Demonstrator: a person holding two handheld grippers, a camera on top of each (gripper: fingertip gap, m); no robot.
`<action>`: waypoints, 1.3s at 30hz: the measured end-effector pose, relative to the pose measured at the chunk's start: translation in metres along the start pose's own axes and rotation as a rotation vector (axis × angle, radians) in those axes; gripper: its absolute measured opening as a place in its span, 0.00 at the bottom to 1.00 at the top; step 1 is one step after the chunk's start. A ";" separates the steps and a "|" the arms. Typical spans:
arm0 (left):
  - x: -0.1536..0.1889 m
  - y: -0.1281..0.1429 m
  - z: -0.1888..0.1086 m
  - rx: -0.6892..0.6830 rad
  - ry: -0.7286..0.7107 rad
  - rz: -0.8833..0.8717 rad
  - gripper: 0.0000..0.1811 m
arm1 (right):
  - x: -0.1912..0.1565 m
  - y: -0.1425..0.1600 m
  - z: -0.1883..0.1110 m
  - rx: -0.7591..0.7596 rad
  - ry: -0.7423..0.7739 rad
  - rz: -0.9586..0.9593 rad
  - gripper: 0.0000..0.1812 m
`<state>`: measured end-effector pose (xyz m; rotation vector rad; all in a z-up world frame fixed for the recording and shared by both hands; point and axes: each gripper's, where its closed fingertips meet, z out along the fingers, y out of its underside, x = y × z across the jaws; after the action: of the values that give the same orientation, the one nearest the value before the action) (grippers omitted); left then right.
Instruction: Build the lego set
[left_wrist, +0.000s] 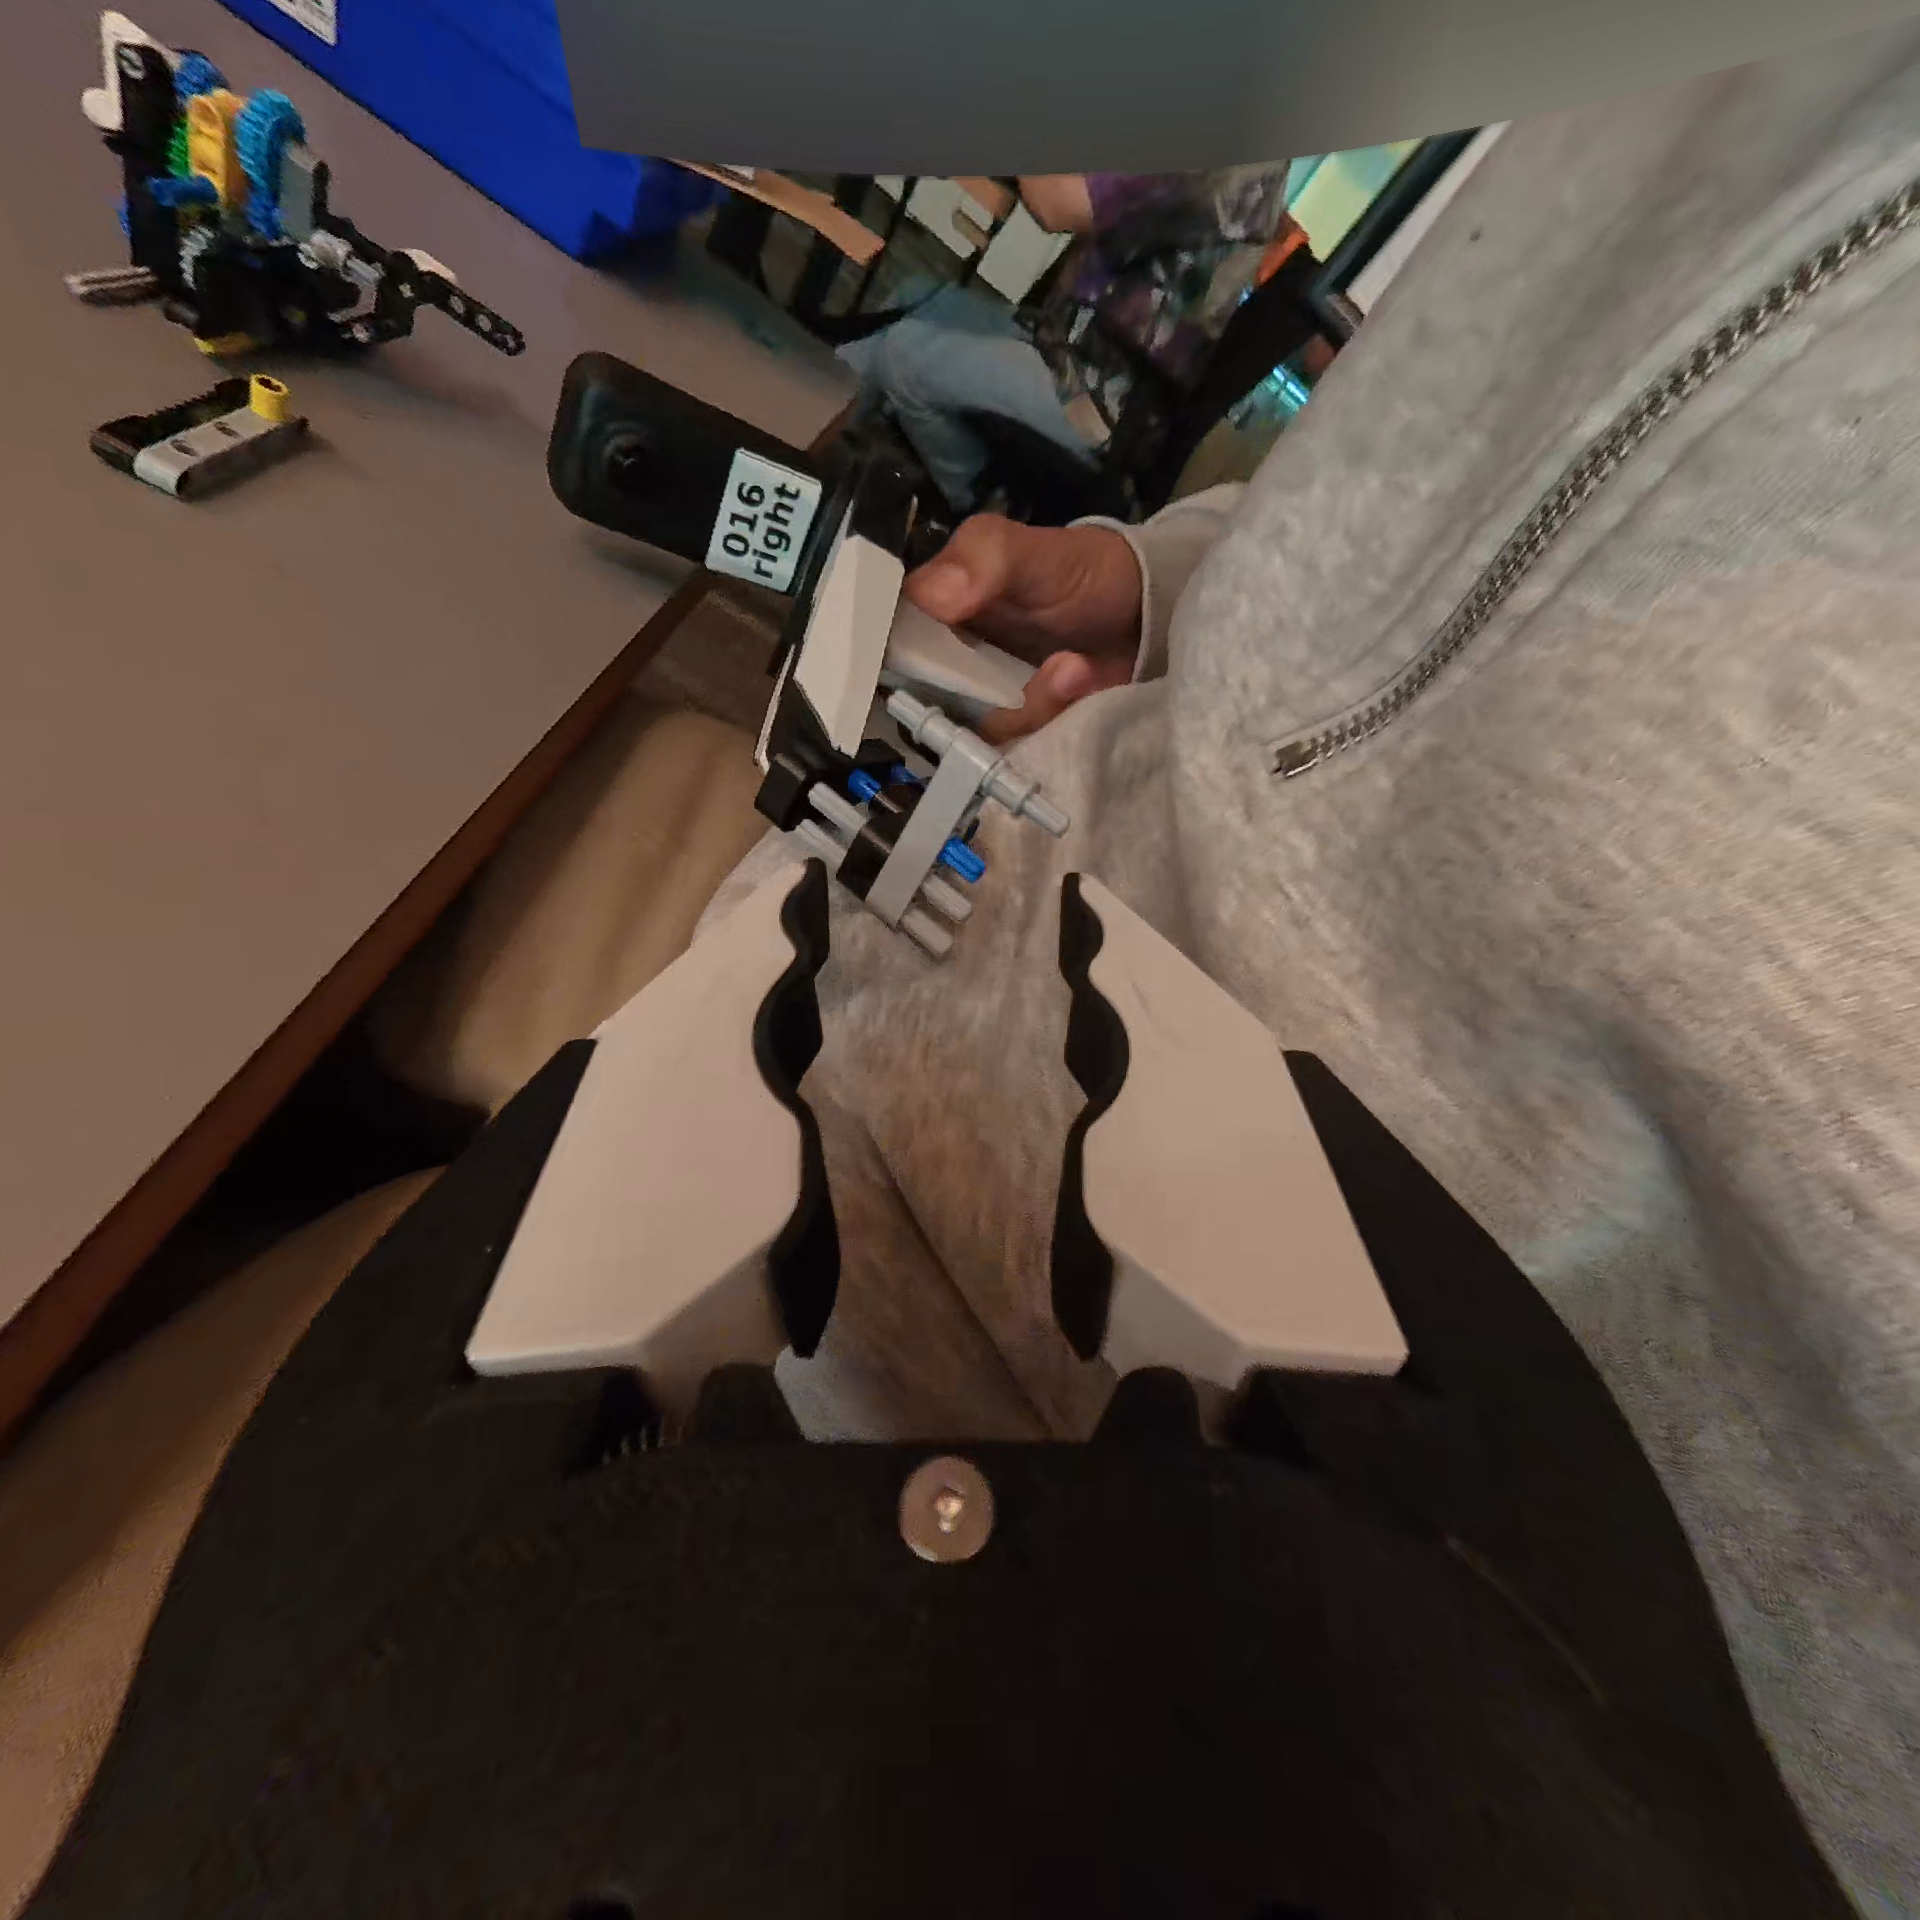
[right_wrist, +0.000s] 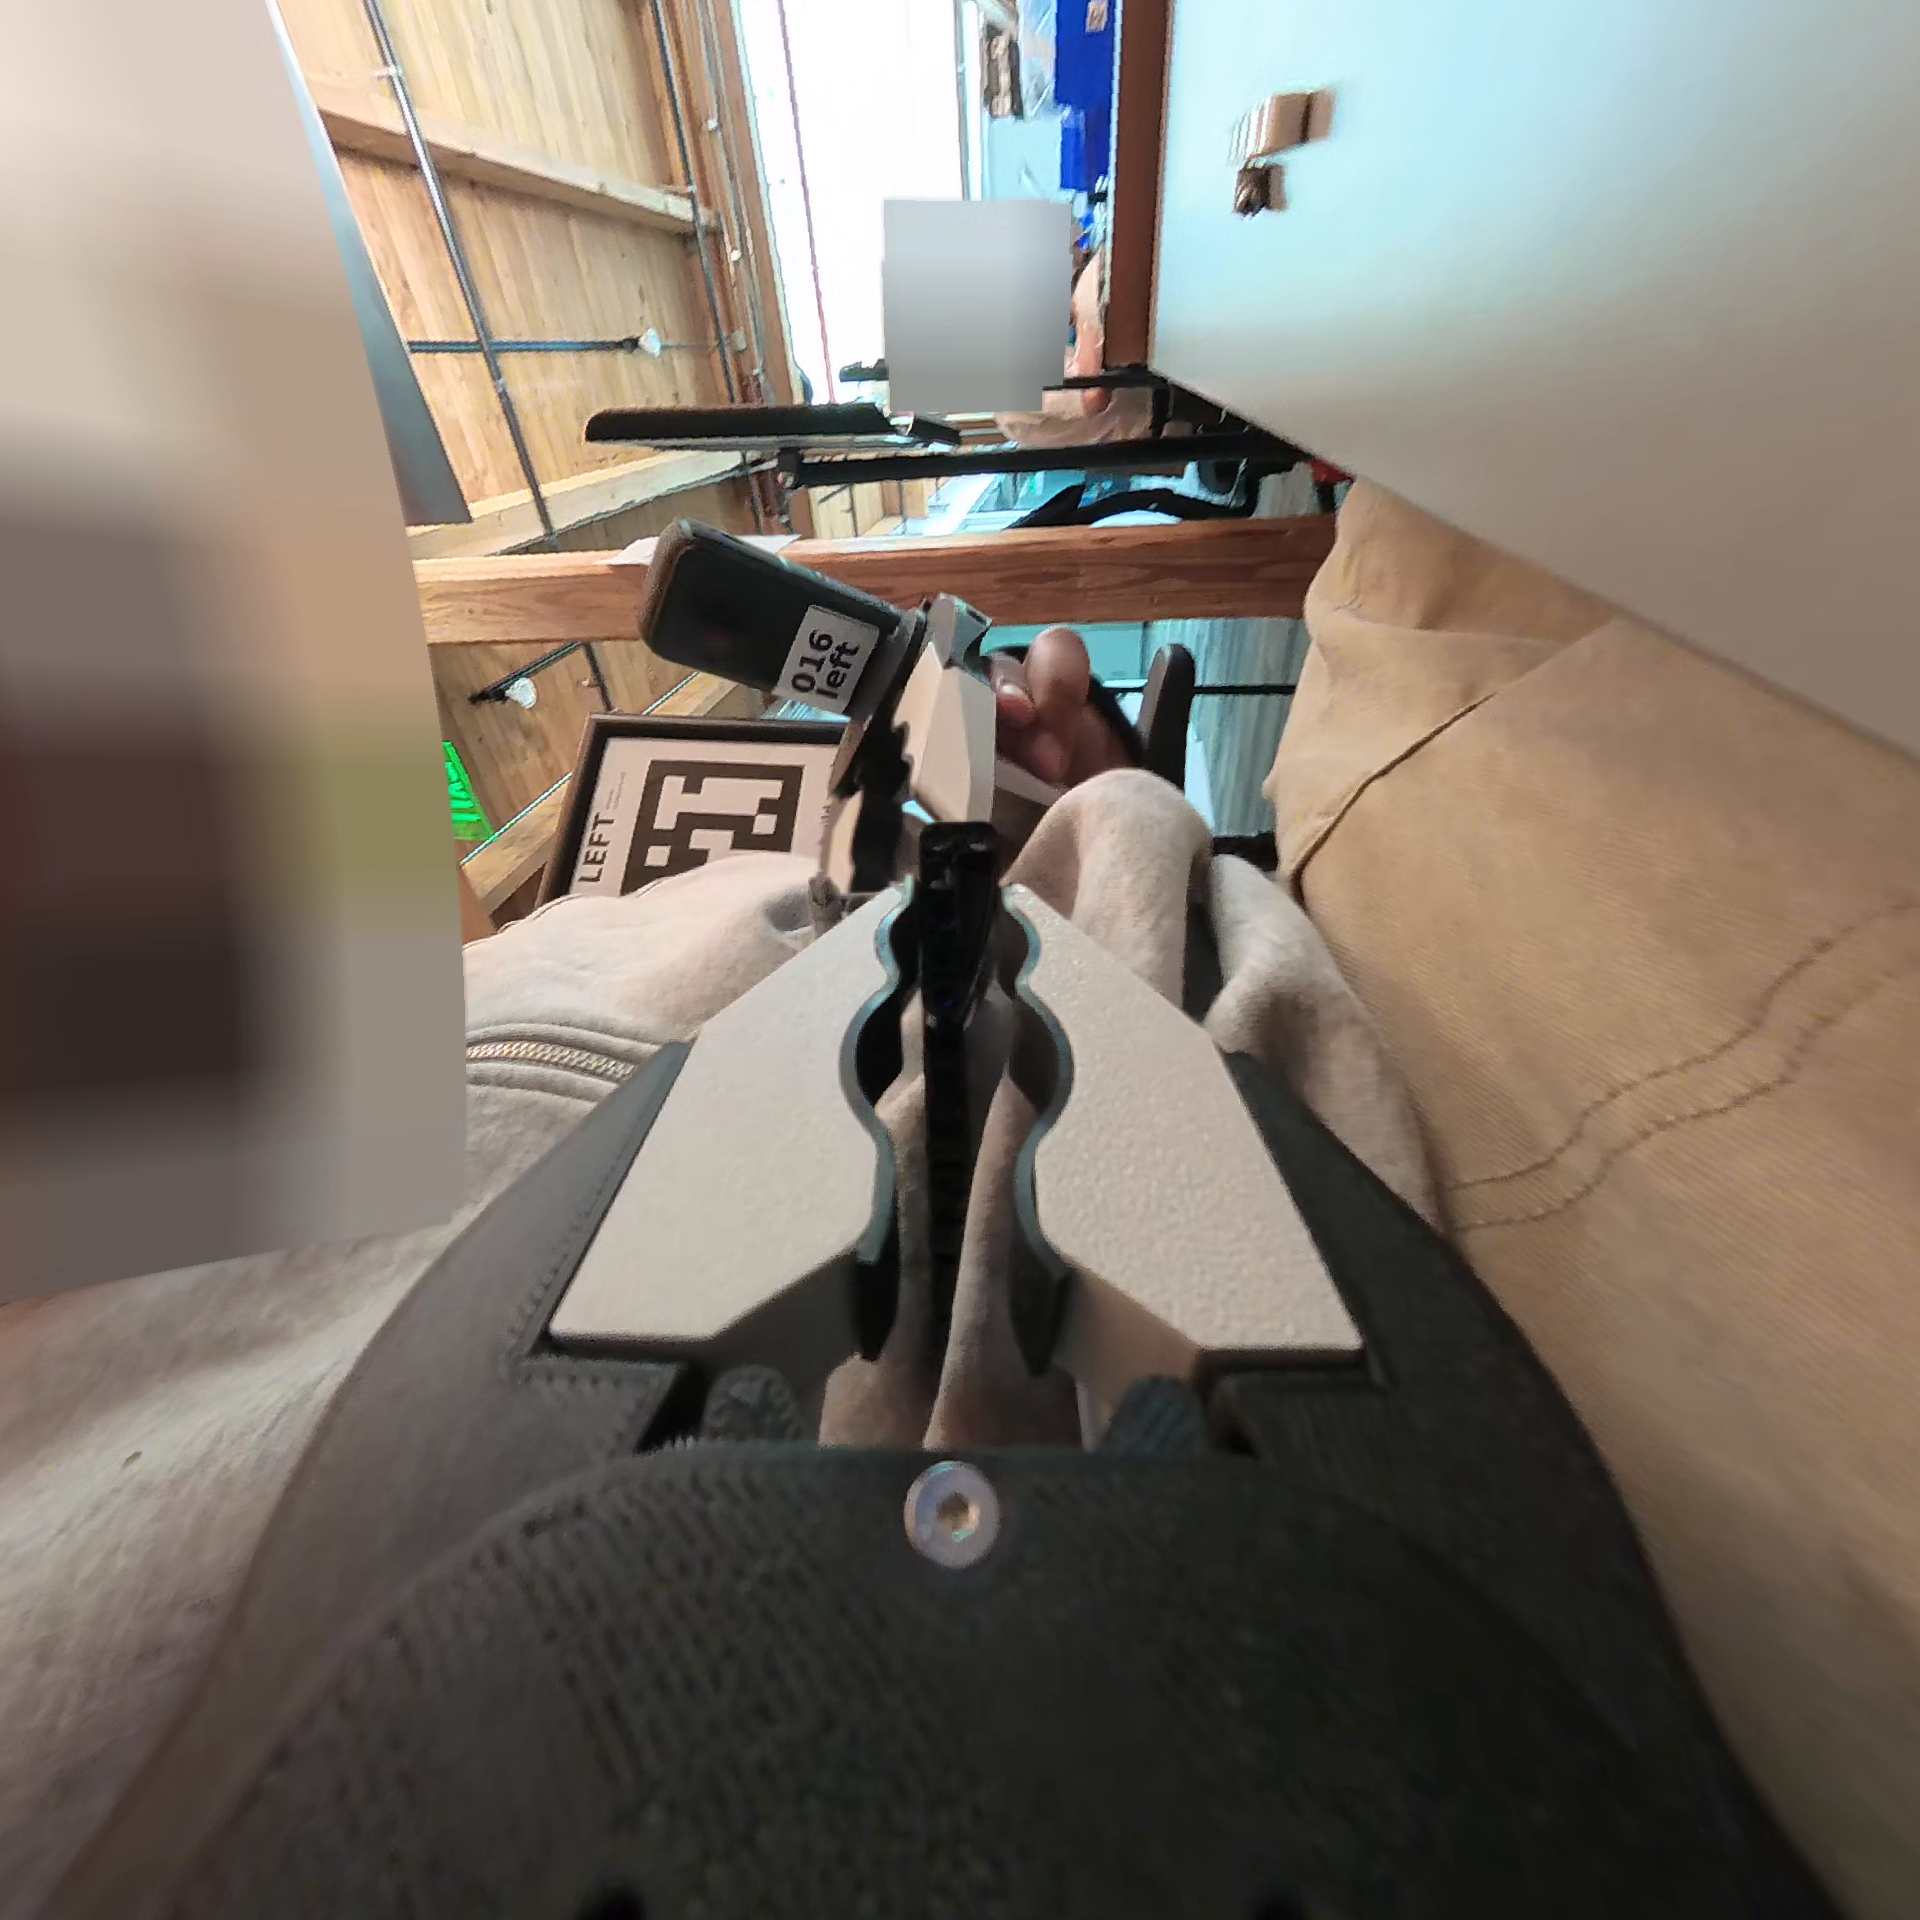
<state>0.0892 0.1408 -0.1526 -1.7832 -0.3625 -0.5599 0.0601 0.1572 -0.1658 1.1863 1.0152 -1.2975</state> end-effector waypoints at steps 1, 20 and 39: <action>0.000 0.000 0.001 -0.007 0.005 0.014 0.21 | 0.000 0.001 0.001 -0.009 -0.006 0.007 0.07; -0.002 0.008 0.002 -0.075 0.025 0.123 0.13 | 0.003 0.005 0.004 -0.058 0.068 -0.003 0.07; 0.003 0.014 0.005 -0.118 0.006 0.147 0.08 | 0.008 0.011 -0.001 -0.052 0.182 0.086 0.07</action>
<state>0.0992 0.1414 -0.1631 -1.9029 -0.1950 -0.4903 0.0718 0.1561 -0.1732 1.3112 1.1095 -1.1047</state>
